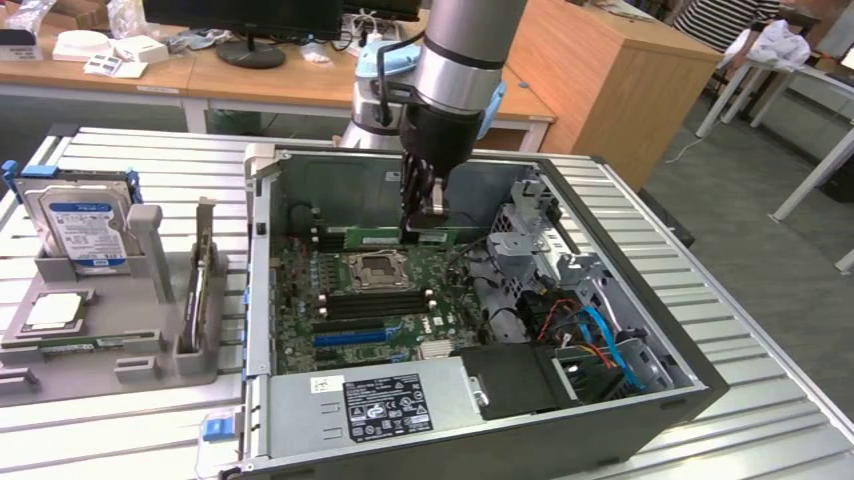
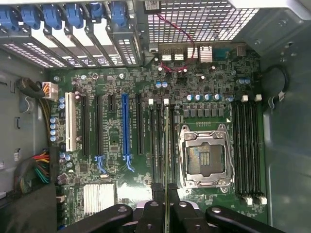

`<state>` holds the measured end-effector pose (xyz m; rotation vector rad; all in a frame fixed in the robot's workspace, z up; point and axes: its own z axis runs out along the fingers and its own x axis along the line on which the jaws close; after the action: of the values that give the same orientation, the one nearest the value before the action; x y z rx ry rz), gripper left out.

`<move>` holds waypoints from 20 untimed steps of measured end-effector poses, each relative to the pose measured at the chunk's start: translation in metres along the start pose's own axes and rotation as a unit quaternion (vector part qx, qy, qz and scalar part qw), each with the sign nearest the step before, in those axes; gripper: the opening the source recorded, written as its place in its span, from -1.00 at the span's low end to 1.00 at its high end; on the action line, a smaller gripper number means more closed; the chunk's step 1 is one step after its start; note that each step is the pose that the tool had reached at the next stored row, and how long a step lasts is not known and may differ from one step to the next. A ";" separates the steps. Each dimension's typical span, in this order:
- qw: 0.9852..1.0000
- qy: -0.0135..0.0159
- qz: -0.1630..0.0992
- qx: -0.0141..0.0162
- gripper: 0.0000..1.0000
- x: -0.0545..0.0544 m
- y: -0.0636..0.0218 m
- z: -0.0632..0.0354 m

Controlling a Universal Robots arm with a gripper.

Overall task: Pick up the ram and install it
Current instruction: 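Insert the ram into the slot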

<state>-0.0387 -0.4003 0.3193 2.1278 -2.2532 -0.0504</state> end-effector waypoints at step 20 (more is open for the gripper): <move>1.000 0.000 0.000 0.000 -0.72 0.000 0.0063 0.0350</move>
<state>-0.0468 -0.4003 0.2846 2.1274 -2.2534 -0.0496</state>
